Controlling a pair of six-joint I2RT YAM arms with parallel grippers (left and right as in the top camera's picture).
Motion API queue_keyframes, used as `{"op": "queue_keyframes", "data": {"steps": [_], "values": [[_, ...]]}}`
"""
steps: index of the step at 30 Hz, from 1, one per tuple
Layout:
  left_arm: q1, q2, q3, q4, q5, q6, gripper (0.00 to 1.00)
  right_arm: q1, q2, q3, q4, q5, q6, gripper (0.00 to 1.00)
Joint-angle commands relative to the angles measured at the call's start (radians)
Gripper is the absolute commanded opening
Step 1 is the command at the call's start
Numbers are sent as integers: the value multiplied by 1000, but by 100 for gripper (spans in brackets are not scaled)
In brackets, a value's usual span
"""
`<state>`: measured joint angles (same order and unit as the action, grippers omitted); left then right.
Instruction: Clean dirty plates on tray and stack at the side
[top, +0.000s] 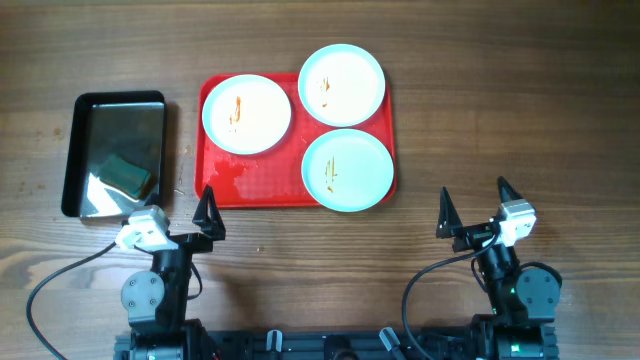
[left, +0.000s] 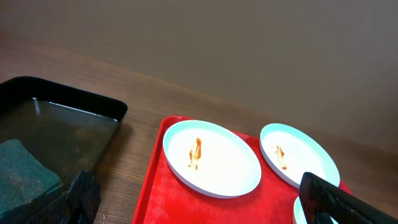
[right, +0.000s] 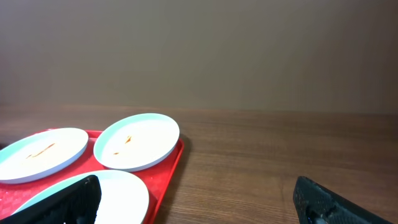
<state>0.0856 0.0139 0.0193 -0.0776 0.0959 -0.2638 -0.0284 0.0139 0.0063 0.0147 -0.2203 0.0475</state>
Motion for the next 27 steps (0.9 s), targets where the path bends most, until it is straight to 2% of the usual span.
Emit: {"op": "queue_keyframes", "data": {"steps": [1,14,18,23,27], "values": [[-5,-5,-10,4,8,17,100,-4,4,-1,3,-6,5,100],[-5,-5,-10,5,8,18,100,-4,8,-1,16,44,5,100],[-5,-5,0,31,-87,20,100,-4,9,-1,104,113,5,100],[-4,12,73,32,-94,21,100,-4,9,21,161,95,8,100],[-4,100,184,20,-93,21,100,-4,18,81,161,93,3,100]]}}
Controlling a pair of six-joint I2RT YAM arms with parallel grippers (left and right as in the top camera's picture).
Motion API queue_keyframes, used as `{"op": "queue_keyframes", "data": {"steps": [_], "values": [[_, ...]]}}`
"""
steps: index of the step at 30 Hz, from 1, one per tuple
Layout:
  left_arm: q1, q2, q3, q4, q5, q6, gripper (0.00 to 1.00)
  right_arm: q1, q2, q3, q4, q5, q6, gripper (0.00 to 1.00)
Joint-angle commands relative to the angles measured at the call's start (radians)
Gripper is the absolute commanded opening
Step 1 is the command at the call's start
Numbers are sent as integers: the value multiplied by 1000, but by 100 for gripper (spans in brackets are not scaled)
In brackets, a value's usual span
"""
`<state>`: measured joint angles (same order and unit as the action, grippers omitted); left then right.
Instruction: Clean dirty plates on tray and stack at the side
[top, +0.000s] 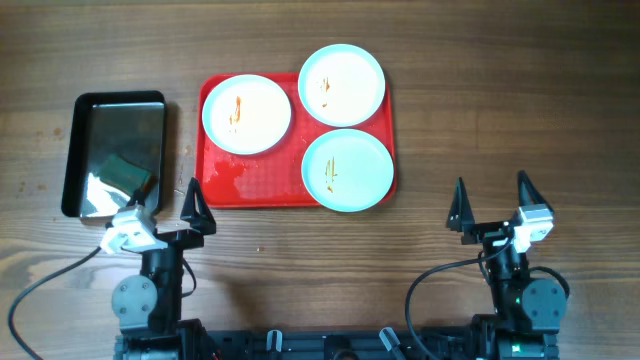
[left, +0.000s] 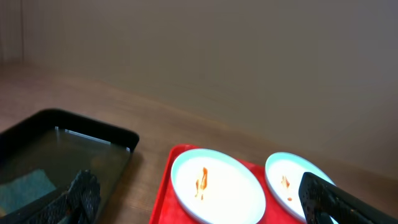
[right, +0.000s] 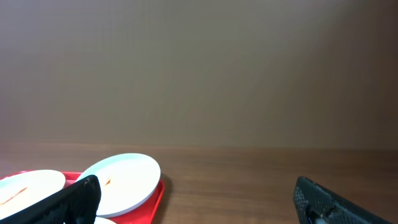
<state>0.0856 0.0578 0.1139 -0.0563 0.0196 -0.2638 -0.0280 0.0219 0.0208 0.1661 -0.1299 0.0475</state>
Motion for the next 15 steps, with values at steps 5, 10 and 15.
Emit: {"op": "queue_keyframes", "data": {"steps": [5,10,15], "values": [[-4,255,309,-74,-17,25,100,-4,150,222,8,1,-22,100],[-4,460,526,-210,-17,25,100,-4,451,440,3,-113,-25,100],[-4,723,841,-468,-17,25,100,-4,842,767,-129,-329,24,100]]}}
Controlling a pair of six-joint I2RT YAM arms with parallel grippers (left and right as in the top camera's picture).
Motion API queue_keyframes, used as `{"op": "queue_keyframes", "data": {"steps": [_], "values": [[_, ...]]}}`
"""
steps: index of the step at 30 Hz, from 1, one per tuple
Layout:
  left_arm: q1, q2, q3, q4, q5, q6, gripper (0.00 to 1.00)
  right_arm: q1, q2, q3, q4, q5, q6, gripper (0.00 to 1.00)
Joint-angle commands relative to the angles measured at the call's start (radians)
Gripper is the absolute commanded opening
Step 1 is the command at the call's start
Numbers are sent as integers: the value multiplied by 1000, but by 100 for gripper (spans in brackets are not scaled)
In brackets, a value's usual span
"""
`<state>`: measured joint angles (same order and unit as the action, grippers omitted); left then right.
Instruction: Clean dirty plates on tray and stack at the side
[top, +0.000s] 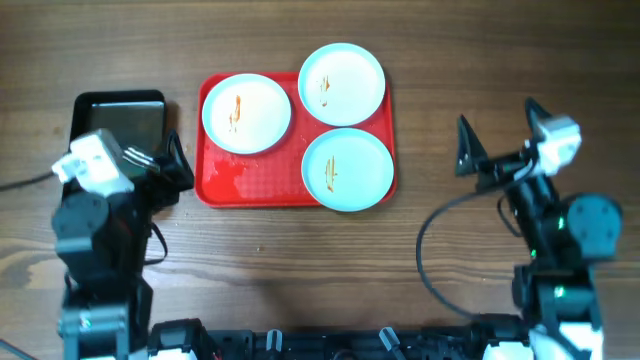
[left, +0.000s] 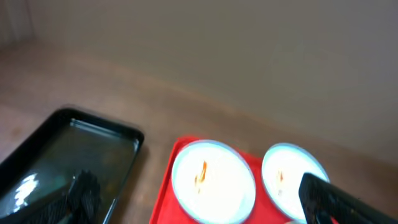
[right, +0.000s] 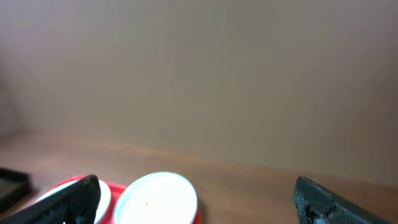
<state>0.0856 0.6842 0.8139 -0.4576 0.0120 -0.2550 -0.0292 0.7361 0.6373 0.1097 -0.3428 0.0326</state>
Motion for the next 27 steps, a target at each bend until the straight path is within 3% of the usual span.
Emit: {"op": "queue_keyframes", "data": {"steps": [1,6,9,12,14,17,21,23,25,27], "values": [[-4,145,197,-115,-10,16,100,-3,187,219,-139,-128,50,100],[-4,495,577,-481,33,15,100,-3,492,579,-457,-229,48,100],[2,734,800,-691,193,15,100,-3,624,727,-652,-242,39,100],[1,855,821,-712,321,8,100,-3,719,752,-765,-242,-58,99],[1,896,821,-760,344,-8,100,-3,781,746,-790,-246,69,100],[2,902,821,-767,349,-15,100,21,826,746,-808,-219,74,99],[2,902,821,-747,356,-27,100,200,849,856,-897,11,117,100],[2,902,821,-750,231,-194,87,290,931,989,-953,39,150,99],[14,902,833,-802,-46,-466,77,347,1049,1136,-1007,40,178,100],[55,902,846,-913,-222,-686,78,386,1185,1302,-1076,31,184,99]]}}
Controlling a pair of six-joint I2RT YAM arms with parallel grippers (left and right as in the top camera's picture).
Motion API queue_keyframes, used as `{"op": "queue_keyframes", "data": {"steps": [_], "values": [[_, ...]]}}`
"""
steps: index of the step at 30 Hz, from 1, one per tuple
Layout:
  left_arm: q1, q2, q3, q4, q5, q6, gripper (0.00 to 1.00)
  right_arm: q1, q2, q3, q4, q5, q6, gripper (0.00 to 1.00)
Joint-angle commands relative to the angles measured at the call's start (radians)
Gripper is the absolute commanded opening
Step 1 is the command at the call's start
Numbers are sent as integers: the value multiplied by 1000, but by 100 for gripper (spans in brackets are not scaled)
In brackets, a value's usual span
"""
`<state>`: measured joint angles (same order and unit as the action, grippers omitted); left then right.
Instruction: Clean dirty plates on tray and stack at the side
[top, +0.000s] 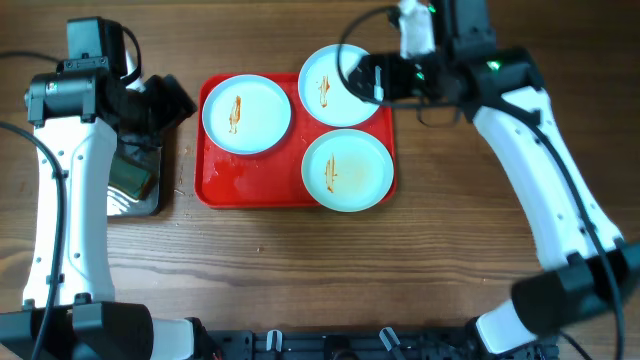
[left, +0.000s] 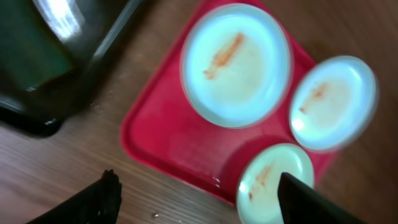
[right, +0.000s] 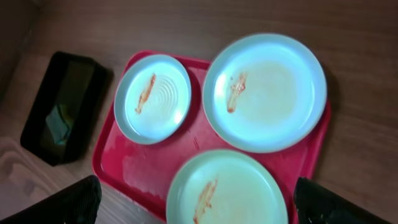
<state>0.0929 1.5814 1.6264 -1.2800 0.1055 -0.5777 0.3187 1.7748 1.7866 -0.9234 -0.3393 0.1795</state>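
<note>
Three pale blue plates with orange-red smears lie on the red tray (top: 260, 178): one at the left (top: 246, 113), one at the back right (top: 341, 84), one at the front right (top: 347, 169). My left gripper (top: 170, 104) hangs open over the gap between the black tray and the red tray, holding nothing. Its view looks down on the left plate (left: 236, 65). My right gripper (top: 362, 78) is open above the back right plate (right: 264, 92), with the front plate (right: 227, 190) between its fingertips in its own view.
A black tray (top: 88, 110) of water stands left of the red tray, with a green sponge (top: 128, 178) in it, partly under my left arm. Bare wooden table (top: 470, 240) lies to the right and front of the red tray.
Both arms have moved away from the table's sides toward the back. The left gripper is now beside the red tray's left edge, the right over the back right plate. Both remain open.
Both grippers first sat open near the table's front edge, facing forward. Then they stood higher and farther apart at mid-table. Now both look down on the red tray from above. The plates and sponge have not moved.
</note>
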Motion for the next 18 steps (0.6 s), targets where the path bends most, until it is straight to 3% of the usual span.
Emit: {"op": "queue_keyframes", "data": {"steps": [1,5,8,11,15,18], "values": [[68,7,33,-125,-343,-412,80,55,199,212,-59,27,38,100],[154,73,22,-166,-351,-425,87,126,328,264,42,27,37,99],[216,177,21,-165,-354,-381,86,159,371,263,75,29,30,99],[233,288,21,-145,-354,-309,86,174,407,257,96,29,29,99],[238,422,21,-45,-353,-125,88,178,445,257,108,32,30,100],[270,499,21,19,-335,-102,89,178,466,253,113,33,29,100]]}}
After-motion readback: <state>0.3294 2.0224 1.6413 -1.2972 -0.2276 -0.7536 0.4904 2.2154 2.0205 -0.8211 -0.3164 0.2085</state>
